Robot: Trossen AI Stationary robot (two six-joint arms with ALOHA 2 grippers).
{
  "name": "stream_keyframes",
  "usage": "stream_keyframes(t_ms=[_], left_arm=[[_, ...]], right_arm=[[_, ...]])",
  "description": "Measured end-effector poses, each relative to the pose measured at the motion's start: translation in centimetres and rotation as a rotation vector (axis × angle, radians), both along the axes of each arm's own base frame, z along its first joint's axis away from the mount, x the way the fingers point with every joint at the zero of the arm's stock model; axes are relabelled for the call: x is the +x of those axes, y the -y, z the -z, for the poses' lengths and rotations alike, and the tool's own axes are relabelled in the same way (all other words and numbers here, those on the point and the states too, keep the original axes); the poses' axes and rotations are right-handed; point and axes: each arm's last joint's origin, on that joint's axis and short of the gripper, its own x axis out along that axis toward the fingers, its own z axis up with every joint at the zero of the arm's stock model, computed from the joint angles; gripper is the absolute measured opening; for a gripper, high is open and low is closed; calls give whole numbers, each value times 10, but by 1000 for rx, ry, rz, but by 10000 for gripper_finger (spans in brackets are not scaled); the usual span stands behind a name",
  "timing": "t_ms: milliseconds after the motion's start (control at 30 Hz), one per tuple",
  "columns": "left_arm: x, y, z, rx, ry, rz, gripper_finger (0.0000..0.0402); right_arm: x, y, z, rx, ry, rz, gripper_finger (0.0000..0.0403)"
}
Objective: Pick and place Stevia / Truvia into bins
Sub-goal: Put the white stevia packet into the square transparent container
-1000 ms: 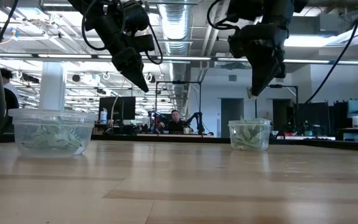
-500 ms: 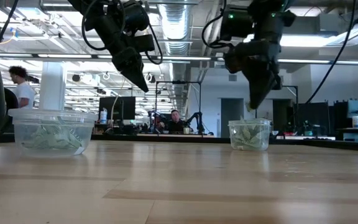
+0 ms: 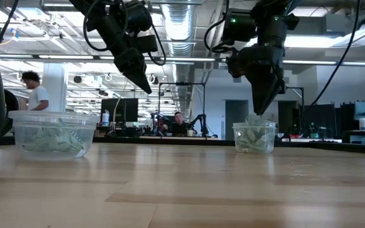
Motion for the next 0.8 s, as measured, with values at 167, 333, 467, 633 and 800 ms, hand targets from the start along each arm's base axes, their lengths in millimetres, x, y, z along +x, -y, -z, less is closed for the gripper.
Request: stream_keyframes(t_ms=[167,333,467,633,800], left_arm=[[0,0,0,1,0,1,98],[0,0,0,1,0,2,98],[0,0,0,1,-1,2,98],[0,0,0,-4,1,-5,98],[0,0,0,-1,0,0,98]], right_arm=[[-2,2,-2,-6,-4,1,121],[-11,14,-15,-141,12,47,134],[-24,39,-26,-210,31,204,132],[-44,85,-22,-180,-11,485,128],[-66,129,-14,-170,-41,652,133]])
